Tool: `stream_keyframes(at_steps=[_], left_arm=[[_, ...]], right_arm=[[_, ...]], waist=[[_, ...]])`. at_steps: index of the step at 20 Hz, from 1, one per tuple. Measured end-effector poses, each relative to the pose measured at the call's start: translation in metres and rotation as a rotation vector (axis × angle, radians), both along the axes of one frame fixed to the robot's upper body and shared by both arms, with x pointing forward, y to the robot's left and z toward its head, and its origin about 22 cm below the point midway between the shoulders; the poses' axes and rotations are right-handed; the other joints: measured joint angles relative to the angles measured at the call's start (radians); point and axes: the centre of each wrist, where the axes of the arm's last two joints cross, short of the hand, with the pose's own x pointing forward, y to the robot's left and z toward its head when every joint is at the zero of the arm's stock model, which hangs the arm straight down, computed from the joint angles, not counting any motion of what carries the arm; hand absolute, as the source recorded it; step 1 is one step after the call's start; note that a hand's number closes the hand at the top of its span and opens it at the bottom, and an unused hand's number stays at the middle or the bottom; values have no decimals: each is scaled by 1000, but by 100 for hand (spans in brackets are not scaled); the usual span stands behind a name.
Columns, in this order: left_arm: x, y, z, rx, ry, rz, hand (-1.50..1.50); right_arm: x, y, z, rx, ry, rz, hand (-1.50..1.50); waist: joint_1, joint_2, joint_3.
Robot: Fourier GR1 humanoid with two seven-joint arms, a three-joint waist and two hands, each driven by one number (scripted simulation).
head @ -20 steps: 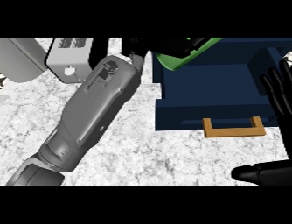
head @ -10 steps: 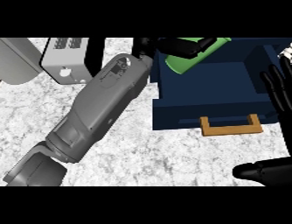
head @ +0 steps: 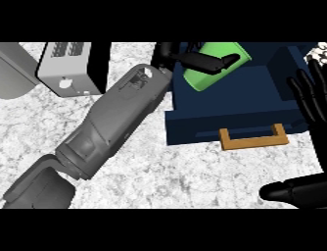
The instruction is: Pick up the cup, place it into the drawer and close the drawer
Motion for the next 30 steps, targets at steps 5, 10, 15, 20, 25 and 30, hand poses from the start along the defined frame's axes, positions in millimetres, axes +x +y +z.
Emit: stream_keyframes(at_steps=[5, 10, 15, 20, 25, 30], left_arm=[[-2, -1, -10, 90, 4, 28, -150], [-5, -8, -4, 83, 4, 25, -150], [-9, -14, 3, -16, -9, -14, -150], [-9, -16, 11, -137, -44, -65, -150], [-12, -13, 16, -235, -28, -90, -150], [-10, 15, 17, -306, -16, -64, -150]], right_arm=[[0, 5, -4, 12, -13, 28, -150], [2, 4, -1, 28, -21, 35, -150], [3, 4, -6, 62, -17, 60, -150], [-3, -4, -5, 82, -1, 75, -150], [-8, -13, -1, 66, -4, 87, 150], [-14, -25, 4, -79, -8, 112, 150]], waist=[[-18, 4, 1], [-22, 5, 0], [-19, 5, 0], [13, -4, -1], [59, -16, -1], [91, -25, -1]])
